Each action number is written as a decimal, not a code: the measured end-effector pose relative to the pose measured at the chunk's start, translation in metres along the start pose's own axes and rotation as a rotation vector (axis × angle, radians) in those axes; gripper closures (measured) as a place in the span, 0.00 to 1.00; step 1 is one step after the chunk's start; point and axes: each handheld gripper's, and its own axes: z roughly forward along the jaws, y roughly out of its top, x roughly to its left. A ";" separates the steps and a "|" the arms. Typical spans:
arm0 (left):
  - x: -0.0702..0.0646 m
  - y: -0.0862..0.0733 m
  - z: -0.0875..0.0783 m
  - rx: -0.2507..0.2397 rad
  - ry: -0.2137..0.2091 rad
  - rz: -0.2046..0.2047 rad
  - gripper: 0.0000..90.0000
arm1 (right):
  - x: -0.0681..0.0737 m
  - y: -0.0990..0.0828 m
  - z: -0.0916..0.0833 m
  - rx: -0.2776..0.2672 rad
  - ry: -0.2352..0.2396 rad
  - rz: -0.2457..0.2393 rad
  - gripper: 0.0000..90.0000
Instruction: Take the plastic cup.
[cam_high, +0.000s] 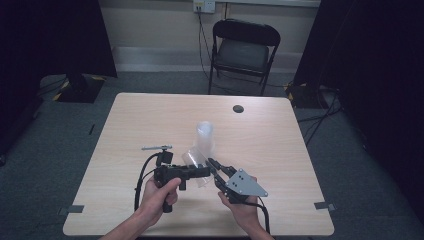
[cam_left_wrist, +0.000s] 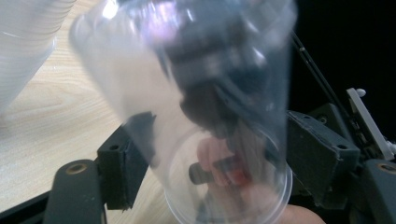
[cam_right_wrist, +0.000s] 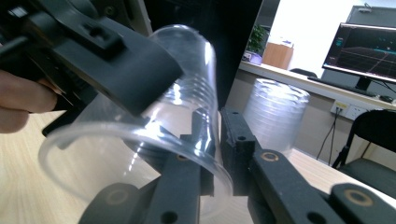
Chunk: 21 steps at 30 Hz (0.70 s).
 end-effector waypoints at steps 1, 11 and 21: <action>0.000 0.000 0.000 0.002 -0.001 0.017 0.28 | -0.001 0.000 0.000 0.002 -0.005 0.001 0.96; -0.003 0.001 -0.001 0.015 0.056 0.106 0.25 | -0.013 0.000 -0.004 0.028 -0.027 0.036 0.97; -0.001 0.001 -0.004 0.027 0.141 0.184 0.25 | -0.024 0.002 -0.007 0.109 -0.014 0.096 0.96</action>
